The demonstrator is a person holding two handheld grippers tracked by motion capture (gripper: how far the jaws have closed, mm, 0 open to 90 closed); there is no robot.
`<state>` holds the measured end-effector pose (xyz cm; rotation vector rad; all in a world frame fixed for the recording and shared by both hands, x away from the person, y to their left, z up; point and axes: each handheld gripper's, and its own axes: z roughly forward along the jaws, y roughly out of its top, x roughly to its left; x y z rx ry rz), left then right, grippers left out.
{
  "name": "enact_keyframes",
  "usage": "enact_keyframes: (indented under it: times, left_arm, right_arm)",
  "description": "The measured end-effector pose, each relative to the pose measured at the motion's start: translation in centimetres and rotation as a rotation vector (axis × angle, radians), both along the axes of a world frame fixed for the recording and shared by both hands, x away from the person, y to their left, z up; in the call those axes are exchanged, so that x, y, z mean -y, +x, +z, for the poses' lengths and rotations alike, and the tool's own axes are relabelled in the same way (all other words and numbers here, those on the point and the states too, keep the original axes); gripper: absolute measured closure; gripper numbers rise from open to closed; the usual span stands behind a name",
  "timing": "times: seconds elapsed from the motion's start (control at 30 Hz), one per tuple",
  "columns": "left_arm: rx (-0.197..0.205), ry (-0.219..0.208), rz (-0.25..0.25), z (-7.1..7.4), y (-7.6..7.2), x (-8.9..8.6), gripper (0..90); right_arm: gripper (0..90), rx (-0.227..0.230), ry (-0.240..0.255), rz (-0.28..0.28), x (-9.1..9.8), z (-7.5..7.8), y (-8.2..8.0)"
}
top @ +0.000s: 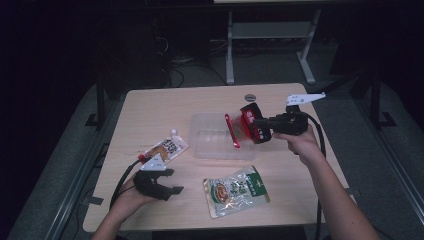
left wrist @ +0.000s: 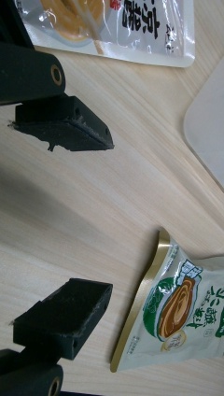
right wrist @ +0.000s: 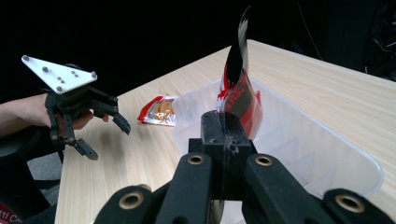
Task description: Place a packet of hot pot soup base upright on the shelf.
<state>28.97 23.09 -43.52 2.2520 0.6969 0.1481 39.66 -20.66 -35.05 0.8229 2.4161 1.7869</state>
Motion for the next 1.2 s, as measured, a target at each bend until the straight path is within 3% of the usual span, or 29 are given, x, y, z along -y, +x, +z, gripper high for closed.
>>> enact_keyframes:
  times: [0.37, 0.6, 0.77, 1.2]
  left_arm:
    - [-0.005, 0.001, 0.005, -0.04, -0.1, -0.03, 25.2]
    - [-0.013, 0.004, 0.004, -0.1, -0.08, 0.0, 25.2]
    - [-0.01, 0.009, 0.003, -0.11, -0.02, -0.05, 25.2]
    - [-0.019, 0.01, 0.008, -0.16, 0.01, -0.06, 25.2]
  right_arm:
    - [89.9, -0.002, -0.022, -0.01, -0.33, -0.57, 0.24]
    - [89.4, 0.002, -0.059, -0.017, -0.67, -0.73, 0.16]
    - [89.5, 0.021, -0.089, -0.052, -0.51, -0.57, 0.06]
    - [84.3, 0.0, -0.101, -0.062, 0.04, -0.56, -0.23]
